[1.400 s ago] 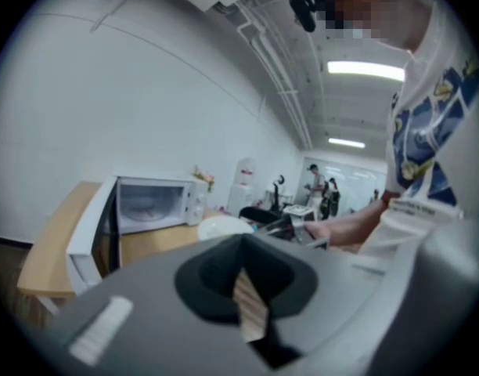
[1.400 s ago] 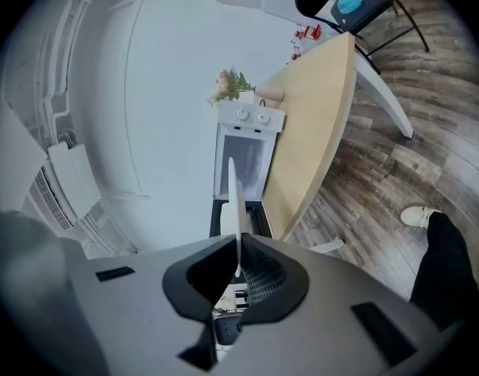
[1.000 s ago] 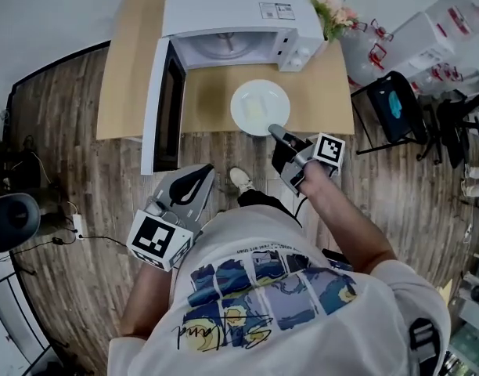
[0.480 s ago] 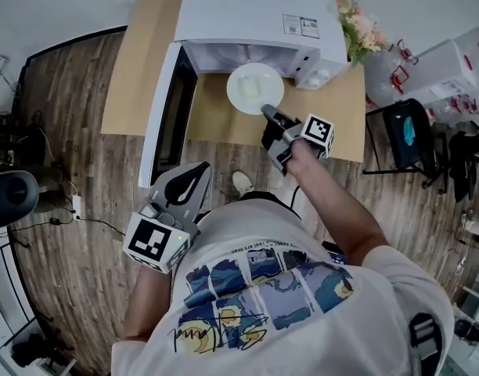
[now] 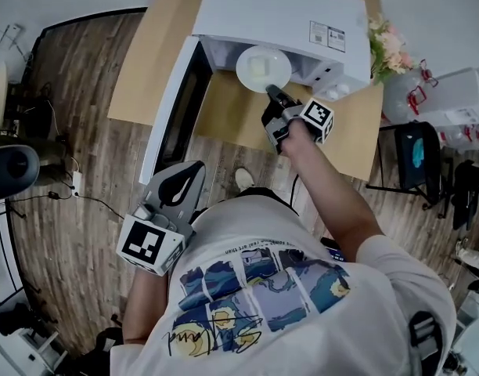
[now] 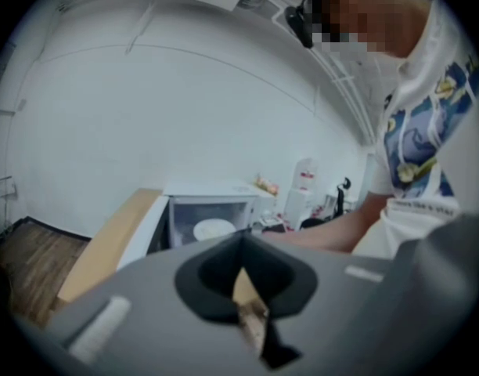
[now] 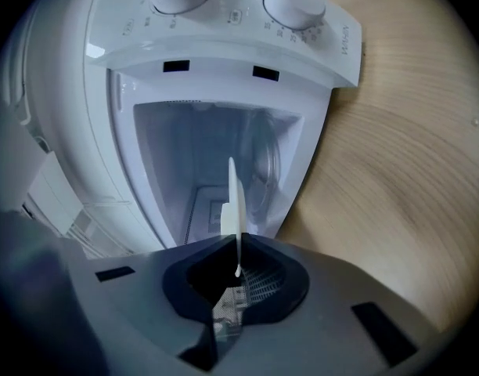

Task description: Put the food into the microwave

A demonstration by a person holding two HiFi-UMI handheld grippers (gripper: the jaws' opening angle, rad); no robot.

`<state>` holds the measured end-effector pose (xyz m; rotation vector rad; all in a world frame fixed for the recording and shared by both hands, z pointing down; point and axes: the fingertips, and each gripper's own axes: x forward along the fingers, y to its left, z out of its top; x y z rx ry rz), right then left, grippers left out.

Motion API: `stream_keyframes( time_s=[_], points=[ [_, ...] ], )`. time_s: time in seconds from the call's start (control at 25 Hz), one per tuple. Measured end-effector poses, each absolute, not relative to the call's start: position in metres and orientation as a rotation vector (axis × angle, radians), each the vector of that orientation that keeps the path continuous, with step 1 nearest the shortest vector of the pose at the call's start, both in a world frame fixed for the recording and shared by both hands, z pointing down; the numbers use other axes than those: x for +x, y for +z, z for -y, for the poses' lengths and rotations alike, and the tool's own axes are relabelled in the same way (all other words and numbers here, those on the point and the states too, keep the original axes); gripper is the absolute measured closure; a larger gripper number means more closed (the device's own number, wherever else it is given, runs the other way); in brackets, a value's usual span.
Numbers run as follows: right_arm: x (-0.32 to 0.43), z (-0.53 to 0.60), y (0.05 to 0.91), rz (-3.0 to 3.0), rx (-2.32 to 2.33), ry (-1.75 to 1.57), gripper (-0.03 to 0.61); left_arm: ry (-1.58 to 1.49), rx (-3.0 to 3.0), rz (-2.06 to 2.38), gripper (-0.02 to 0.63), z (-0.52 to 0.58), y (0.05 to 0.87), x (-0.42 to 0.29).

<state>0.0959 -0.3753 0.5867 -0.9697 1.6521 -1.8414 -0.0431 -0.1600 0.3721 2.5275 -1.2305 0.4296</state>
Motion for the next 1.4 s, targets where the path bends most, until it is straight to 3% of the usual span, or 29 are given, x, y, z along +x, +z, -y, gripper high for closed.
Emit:
stream_keyframes(
  time_s=[0.72, 1.4],
  points=[
    [0.092, 0.463, 0.609, -1.542, -1.049, -1.782, 0.565, 0.411, 2.394, 1.397, 0.606, 0.171, 0.376, -0.062],
    [0.108, 0.480, 0.616, -1.598, -1.290, -1.696, 0.563, 0.429, 2.351, 1.403, 0.606, 0.175, 0.381, -0.061]
  ],
)
